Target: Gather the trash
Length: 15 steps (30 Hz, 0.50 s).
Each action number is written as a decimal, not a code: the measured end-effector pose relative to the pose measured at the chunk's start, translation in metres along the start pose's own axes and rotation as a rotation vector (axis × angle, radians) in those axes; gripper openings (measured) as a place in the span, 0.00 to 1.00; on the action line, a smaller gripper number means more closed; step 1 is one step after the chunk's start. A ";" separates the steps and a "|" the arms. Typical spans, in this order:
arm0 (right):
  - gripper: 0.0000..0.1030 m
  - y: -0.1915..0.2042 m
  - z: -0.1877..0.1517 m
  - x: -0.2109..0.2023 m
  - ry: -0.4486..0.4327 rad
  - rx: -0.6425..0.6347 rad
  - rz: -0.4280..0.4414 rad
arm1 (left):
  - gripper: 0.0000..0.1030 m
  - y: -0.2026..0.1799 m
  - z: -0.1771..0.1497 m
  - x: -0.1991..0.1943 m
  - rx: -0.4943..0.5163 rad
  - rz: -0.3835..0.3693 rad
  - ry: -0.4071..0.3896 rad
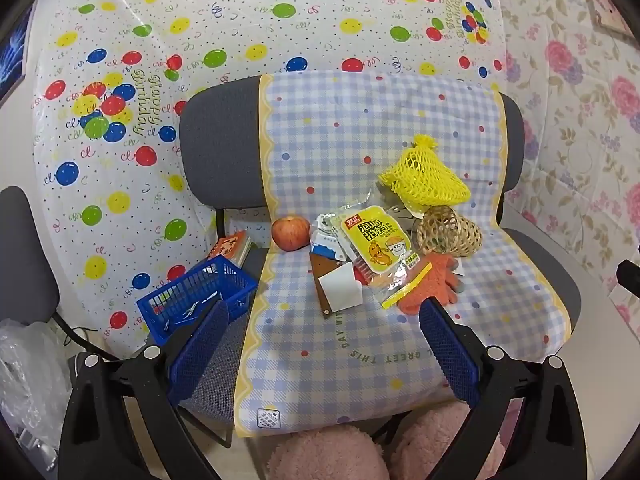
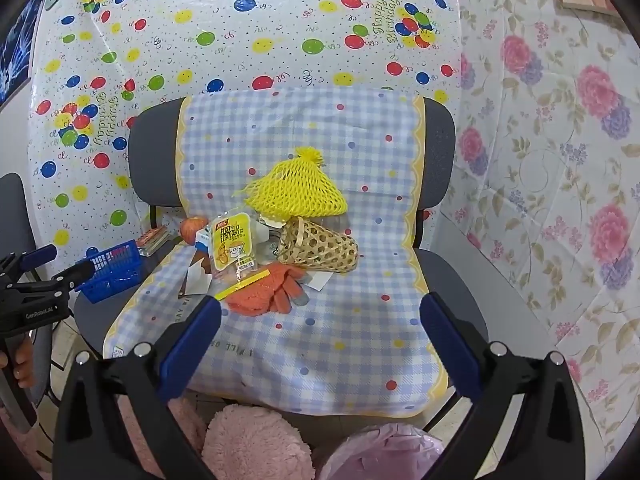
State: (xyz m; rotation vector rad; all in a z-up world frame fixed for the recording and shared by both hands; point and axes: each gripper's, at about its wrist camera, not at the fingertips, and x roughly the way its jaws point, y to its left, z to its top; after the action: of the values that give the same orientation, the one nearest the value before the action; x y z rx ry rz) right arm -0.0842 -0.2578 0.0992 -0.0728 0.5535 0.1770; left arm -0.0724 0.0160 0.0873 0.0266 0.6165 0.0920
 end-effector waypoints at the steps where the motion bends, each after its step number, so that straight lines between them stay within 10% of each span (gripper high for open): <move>1: 0.94 0.000 0.000 0.000 0.000 0.000 0.001 | 0.92 -0.001 -0.004 -0.002 0.002 -0.001 -0.001; 15: 0.94 0.002 -0.002 0.006 0.002 0.001 -0.002 | 0.92 -0.002 -0.004 -0.002 0.001 0.001 0.001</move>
State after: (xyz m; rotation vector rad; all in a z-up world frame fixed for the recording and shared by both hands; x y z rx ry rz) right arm -0.0806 -0.2548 0.0946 -0.0724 0.5556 0.1742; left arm -0.0761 0.0142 0.0851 0.0281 0.6170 0.0924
